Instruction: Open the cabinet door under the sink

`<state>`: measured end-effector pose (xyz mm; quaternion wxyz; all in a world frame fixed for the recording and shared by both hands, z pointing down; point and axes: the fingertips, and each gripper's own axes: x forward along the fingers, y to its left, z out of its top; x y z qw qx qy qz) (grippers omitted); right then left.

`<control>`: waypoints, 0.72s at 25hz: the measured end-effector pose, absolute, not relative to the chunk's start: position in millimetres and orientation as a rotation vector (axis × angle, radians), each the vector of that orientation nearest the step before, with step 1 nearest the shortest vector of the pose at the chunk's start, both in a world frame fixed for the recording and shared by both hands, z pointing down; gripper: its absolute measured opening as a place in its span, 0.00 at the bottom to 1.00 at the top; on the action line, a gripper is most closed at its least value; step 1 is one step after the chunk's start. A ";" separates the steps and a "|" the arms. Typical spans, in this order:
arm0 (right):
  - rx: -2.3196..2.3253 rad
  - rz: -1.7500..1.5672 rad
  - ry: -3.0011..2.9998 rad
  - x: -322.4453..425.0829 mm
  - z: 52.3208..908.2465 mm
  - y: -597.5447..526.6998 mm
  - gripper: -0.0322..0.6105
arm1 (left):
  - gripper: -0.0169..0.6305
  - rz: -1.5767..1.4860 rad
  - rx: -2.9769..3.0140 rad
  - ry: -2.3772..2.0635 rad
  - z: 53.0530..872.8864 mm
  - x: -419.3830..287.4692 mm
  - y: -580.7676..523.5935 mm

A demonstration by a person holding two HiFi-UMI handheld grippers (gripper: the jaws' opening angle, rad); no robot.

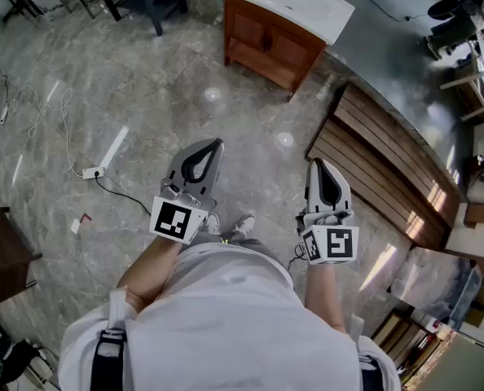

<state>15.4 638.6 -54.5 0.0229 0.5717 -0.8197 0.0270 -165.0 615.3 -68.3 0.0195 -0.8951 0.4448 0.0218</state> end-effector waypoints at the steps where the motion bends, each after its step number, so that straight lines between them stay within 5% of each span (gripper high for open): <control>1: 1.767 0.085 -2.541 16.5 -53.8 639.1 0.11 | 0.05 0.064 -2.778 1.380 -67.3 -163.3 615.9; 18: 1.735 0.099 -2.572 79.8 -33.1 605.5 0.11 | 0.05 0.049 -2.767 1.406 -52.8 -102.8 581.9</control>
